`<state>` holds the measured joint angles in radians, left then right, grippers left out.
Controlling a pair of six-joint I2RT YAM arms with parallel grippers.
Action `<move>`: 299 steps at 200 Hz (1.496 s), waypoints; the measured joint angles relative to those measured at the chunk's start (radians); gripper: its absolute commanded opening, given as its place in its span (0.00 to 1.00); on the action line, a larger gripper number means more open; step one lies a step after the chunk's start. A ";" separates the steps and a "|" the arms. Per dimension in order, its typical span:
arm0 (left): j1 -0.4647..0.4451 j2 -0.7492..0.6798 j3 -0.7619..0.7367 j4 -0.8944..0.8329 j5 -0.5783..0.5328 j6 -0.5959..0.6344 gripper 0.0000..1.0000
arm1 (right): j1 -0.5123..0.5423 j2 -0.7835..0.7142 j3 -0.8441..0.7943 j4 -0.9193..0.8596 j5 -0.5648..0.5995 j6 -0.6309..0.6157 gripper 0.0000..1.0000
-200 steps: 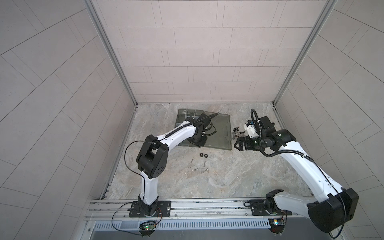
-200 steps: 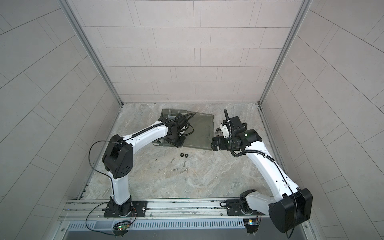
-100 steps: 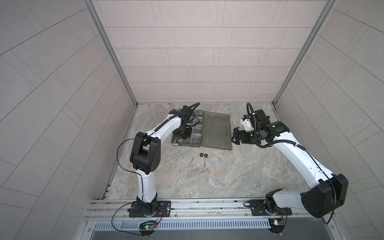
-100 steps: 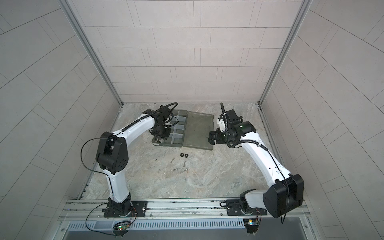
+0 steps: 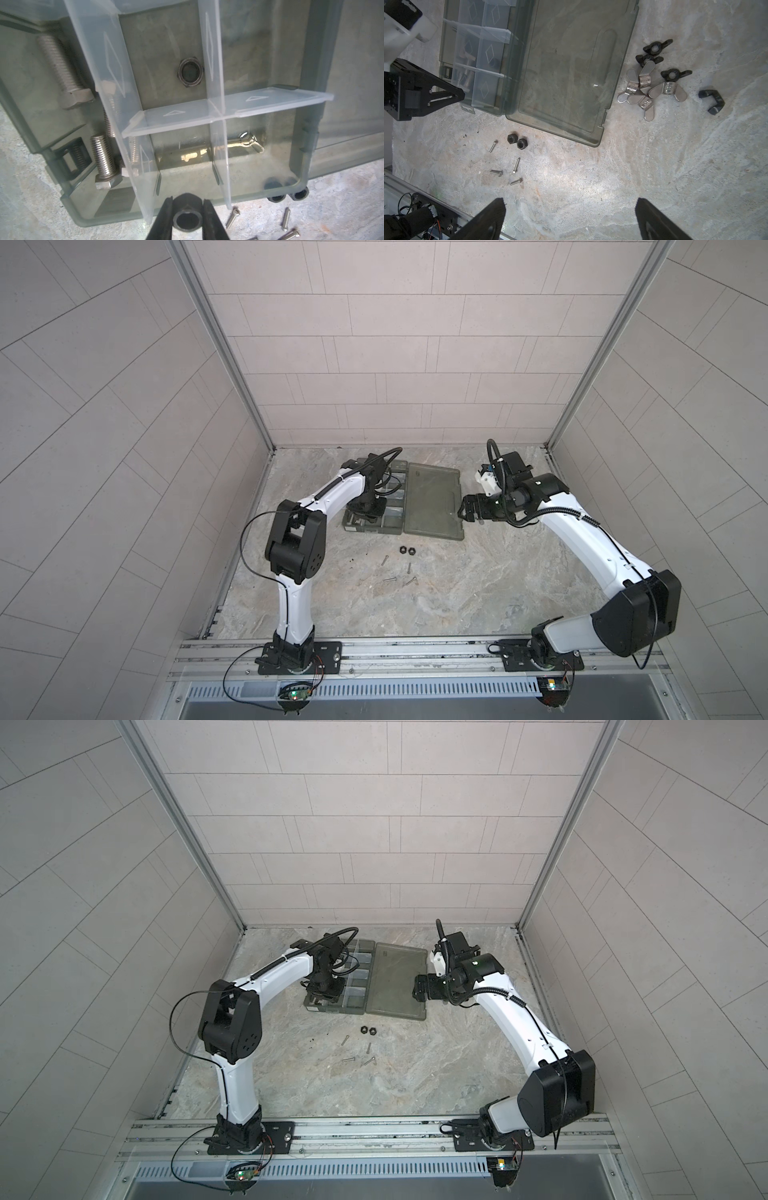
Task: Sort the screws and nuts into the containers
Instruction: 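Carry the black nut into a box compartment and open the left gripper, then swing the left gripper back over the two remaining black nuts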
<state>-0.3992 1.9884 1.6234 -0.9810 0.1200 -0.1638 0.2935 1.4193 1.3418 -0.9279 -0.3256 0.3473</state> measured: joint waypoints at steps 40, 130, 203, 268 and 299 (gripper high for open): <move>0.012 0.046 0.116 -0.003 0.011 0.001 0.18 | 0.000 0.039 0.029 0.001 -0.001 0.000 0.99; 0.045 0.236 0.331 -0.026 0.026 0.005 0.19 | 0.000 0.131 0.142 -0.021 0.008 -0.002 0.99; 0.050 0.259 0.375 -0.045 0.066 -0.002 0.46 | 0.000 0.180 0.217 -0.069 0.022 -0.008 0.99; 0.019 0.058 0.236 -0.037 0.067 -0.033 0.46 | 0.000 0.146 0.148 -0.082 0.020 -0.011 0.99; -0.074 -0.120 0.057 -0.006 0.048 -0.058 0.46 | 0.000 0.058 0.043 -0.078 0.010 -0.010 0.99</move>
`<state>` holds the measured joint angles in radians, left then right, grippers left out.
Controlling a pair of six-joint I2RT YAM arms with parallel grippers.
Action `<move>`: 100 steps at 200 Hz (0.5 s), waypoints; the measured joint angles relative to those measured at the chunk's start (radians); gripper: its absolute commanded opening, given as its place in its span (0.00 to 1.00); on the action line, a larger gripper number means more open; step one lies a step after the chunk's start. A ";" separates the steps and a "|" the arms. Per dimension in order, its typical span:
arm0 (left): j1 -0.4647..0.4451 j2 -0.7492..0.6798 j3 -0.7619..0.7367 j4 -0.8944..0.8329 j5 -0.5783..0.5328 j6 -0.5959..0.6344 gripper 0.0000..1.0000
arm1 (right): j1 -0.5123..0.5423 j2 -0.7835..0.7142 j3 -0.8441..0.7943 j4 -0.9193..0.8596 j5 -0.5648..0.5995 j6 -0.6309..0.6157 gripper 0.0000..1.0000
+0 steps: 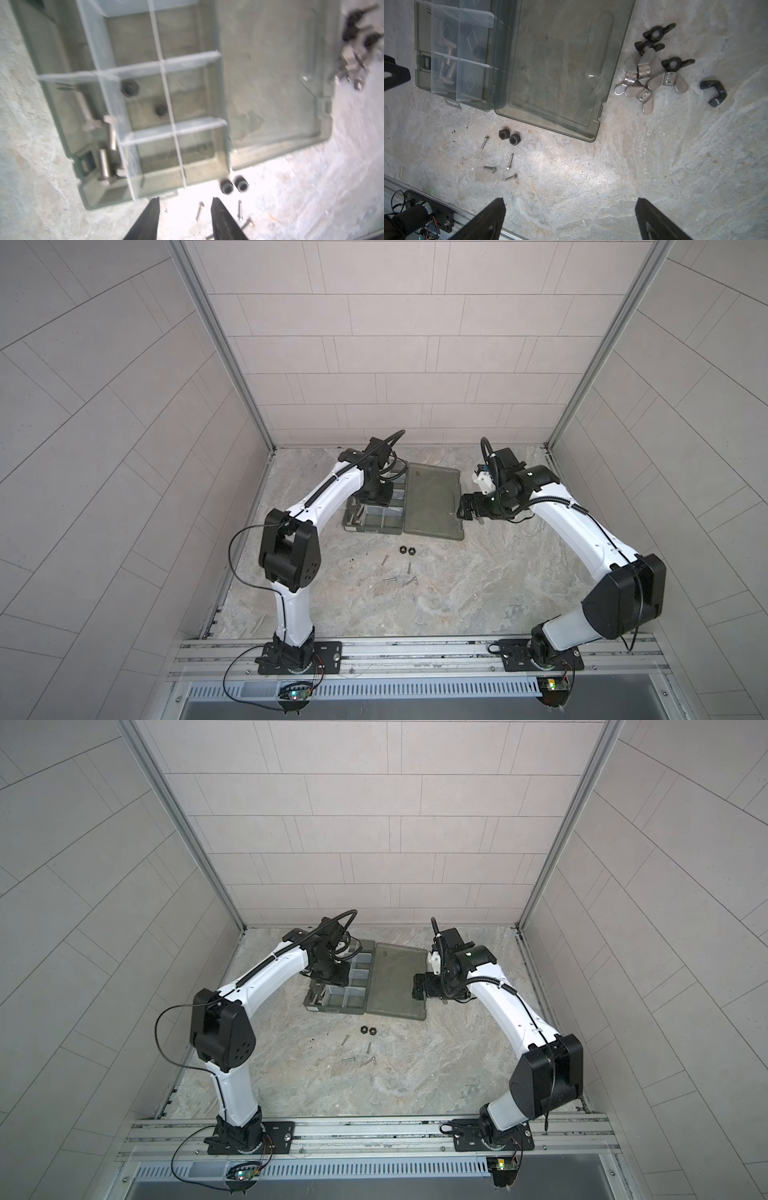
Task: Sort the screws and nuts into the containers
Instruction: 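Swing the left gripper back over the two remaining black nuts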
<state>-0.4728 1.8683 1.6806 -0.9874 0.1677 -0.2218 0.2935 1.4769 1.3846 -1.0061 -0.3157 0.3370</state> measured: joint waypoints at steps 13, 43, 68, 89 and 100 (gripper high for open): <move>-0.041 -0.045 -0.081 0.016 -0.002 -0.019 0.45 | 0.000 -0.047 -0.047 0.005 -0.006 0.002 0.99; -0.120 -0.078 -0.237 0.057 -0.006 -0.065 0.45 | 0.000 -0.168 -0.159 0.021 -0.021 0.008 0.99; -0.161 -0.079 -0.325 0.102 -0.011 -0.097 0.44 | 0.000 -0.253 -0.240 0.043 -0.032 0.017 0.99; -0.180 -0.079 -0.369 0.137 -0.011 -0.115 0.44 | 0.001 -0.304 -0.275 0.058 -0.040 0.031 0.99; -0.187 -0.079 -0.383 0.154 -0.011 -0.122 0.44 | 0.001 -0.324 -0.281 0.062 -0.040 0.035 0.99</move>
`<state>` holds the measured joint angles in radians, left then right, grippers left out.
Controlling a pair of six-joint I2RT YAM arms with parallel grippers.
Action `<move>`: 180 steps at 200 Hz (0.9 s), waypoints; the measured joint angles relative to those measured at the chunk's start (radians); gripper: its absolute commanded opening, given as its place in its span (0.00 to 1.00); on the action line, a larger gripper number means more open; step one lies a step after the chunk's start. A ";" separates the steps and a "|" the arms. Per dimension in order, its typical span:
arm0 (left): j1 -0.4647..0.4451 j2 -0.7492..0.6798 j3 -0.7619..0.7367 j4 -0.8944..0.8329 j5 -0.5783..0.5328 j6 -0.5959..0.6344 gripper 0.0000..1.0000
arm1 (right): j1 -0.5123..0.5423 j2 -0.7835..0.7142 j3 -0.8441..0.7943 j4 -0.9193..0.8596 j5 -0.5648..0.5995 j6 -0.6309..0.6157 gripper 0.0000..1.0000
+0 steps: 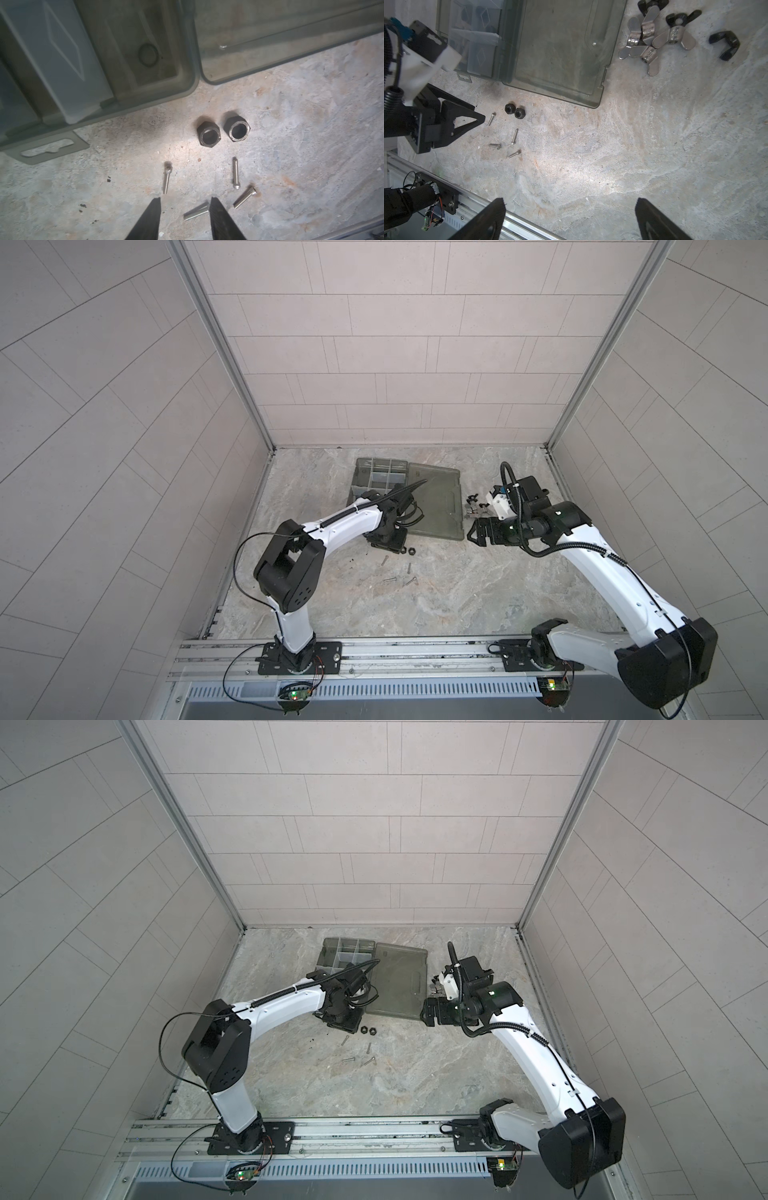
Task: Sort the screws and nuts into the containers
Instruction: 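Swing the left gripper back over the two remaining black nuts, then lower the left gripper and grasp another black hex nut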
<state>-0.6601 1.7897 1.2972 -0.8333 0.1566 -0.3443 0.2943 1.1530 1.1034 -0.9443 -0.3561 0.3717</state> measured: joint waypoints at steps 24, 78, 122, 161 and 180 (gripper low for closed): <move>-0.006 0.013 -0.007 0.035 0.003 -0.012 0.44 | 0.000 -0.035 -0.007 0.006 -0.002 0.004 0.99; -0.020 0.059 -0.008 0.087 0.010 -0.025 0.45 | 0.000 -0.085 -0.031 0.002 -0.001 0.010 0.99; -0.027 0.099 -0.008 0.106 0.016 -0.025 0.45 | 0.000 -0.099 -0.031 -0.003 0.005 0.010 0.99; -0.028 0.118 -0.008 0.113 0.023 -0.025 0.45 | 0.000 -0.101 -0.031 -0.005 0.011 0.011 0.99; -0.028 0.122 -0.008 0.116 0.026 -0.024 0.45 | 0.000 -0.101 -0.031 -0.006 0.017 0.011 0.99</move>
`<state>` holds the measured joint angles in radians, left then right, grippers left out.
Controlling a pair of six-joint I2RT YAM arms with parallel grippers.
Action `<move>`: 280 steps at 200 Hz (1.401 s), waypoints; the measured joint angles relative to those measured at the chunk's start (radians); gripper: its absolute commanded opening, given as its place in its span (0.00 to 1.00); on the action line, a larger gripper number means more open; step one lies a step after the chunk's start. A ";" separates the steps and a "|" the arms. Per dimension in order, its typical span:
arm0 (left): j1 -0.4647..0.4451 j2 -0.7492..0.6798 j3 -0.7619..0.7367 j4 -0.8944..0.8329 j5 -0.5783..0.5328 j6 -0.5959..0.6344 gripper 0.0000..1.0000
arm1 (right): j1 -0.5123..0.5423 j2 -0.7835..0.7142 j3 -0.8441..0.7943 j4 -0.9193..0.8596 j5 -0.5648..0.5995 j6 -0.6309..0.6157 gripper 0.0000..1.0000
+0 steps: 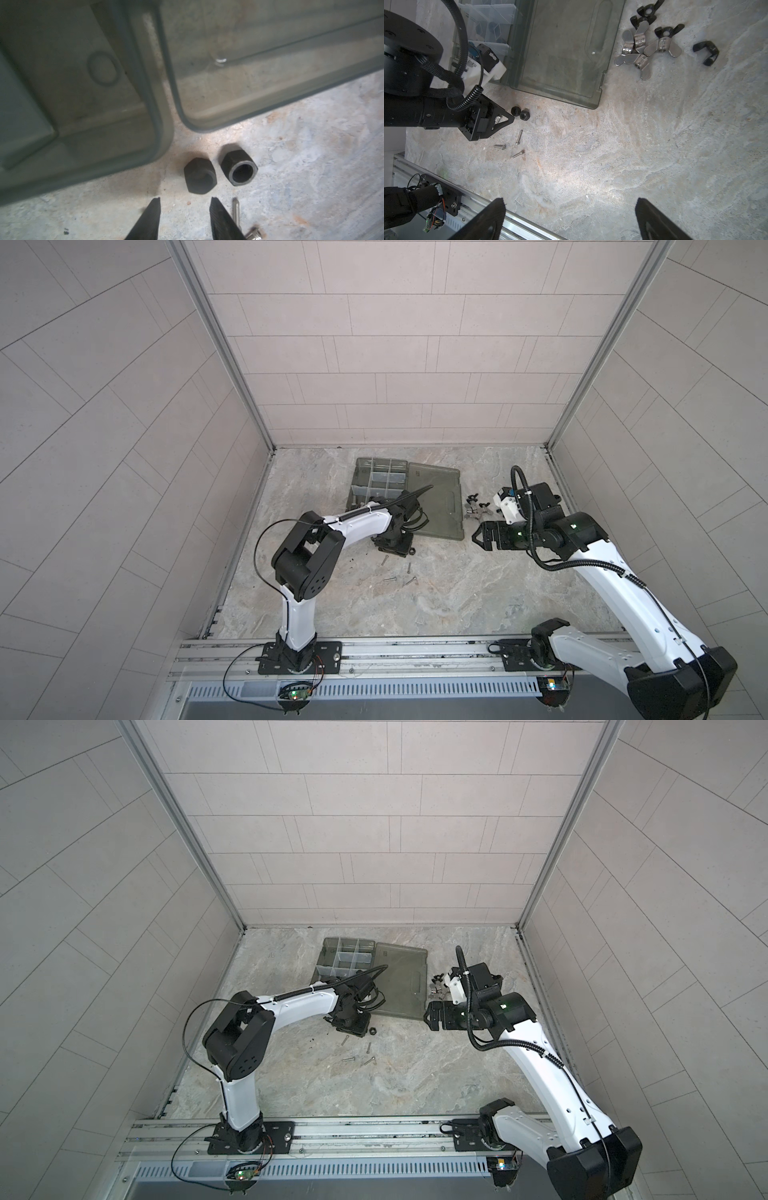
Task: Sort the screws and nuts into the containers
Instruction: 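Lower the left gripper and grasp another black hex nut, then lift the held black nut and carry it toward the box with the left gripper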
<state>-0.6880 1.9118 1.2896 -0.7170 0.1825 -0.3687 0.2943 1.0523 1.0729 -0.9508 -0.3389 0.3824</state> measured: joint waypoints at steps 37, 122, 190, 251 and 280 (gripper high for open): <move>0.000 0.023 0.000 0.005 0.008 0.001 0.45 | 0.000 -0.001 0.000 -0.004 0.008 0.000 0.99; -0.005 0.051 0.039 0.007 0.020 0.002 0.45 | 0.000 -0.001 -0.001 -0.005 0.016 0.000 0.99; -0.006 0.073 0.072 0.001 0.020 0.008 0.44 | 0.000 -0.001 -0.001 -0.013 0.031 -0.001 0.99; -0.006 0.082 0.083 -0.005 0.020 0.024 0.31 | 0.000 -0.001 -0.001 -0.019 0.034 -0.001 0.99; -0.006 0.086 0.090 -0.014 0.019 0.027 0.26 | 0.000 -0.001 -0.001 -0.019 0.034 -0.001 0.99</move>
<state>-0.6945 1.9976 1.3792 -0.7307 0.2020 -0.3412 0.2939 1.0512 1.0718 -0.9703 -0.3054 0.3817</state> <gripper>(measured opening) 0.277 0.993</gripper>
